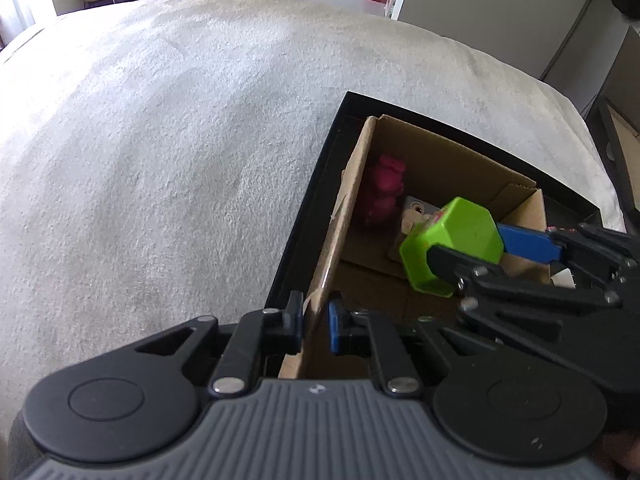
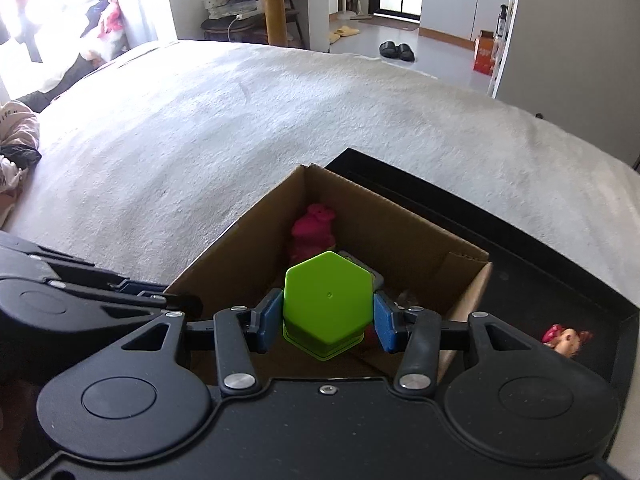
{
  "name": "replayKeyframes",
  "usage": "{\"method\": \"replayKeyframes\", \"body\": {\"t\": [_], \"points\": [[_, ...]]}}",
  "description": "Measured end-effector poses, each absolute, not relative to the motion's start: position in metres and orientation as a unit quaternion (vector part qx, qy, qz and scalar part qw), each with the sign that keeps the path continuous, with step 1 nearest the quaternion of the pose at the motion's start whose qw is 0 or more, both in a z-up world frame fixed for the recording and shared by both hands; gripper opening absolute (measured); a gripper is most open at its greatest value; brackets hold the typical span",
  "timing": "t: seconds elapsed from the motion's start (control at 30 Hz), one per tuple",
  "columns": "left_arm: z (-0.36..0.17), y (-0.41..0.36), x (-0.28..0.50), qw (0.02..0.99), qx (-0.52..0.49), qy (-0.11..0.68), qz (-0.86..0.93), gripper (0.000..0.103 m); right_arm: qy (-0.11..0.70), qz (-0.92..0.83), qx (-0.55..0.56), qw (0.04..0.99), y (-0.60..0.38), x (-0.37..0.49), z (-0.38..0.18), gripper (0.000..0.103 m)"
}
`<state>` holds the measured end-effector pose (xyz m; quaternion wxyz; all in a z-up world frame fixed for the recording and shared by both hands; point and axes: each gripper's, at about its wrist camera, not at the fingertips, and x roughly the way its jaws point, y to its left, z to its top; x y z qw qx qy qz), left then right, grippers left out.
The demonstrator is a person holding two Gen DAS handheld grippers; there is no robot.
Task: Organize rigid objects
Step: 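Open the right tool to drop the green cup into the box, then withdraw the right tool from the box back over the tray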
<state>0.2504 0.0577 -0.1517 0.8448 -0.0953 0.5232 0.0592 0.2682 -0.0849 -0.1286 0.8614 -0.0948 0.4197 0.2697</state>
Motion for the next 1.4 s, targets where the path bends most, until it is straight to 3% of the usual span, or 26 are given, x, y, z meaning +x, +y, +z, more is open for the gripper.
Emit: {"method": "replayKeyframes", "body": {"t": [0.33, 0.9, 1.17, 1.4], "points": [[-0.154, 0.055, 0.250, 0.842, -0.090, 0.528, 0.061, 0.012, 0.439, 0.294, -0.026, 0.849, -0.083, 0.281, -0.122, 0.048], [-0.146, 0.043, 0.244, 0.838, -0.052, 0.537, 0.083, 0.017, 0.419, 0.272, -0.064, 0.864, -0.103, 0.262, -0.107, 0.056], [-0.135, 0.030, 0.236, 0.843, -0.028, 0.529, 0.092, 0.040, 0.401, 0.260, -0.064, 0.876, -0.120, 0.248, -0.097, 0.060], [-0.128, 0.011, 0.227, 0.845, -0.006, 0.527, 0.090, 0.051, 0.393, 0.248, -0.065, 0.883, -0.141, 0.235, -0.096, 0.066]]}}
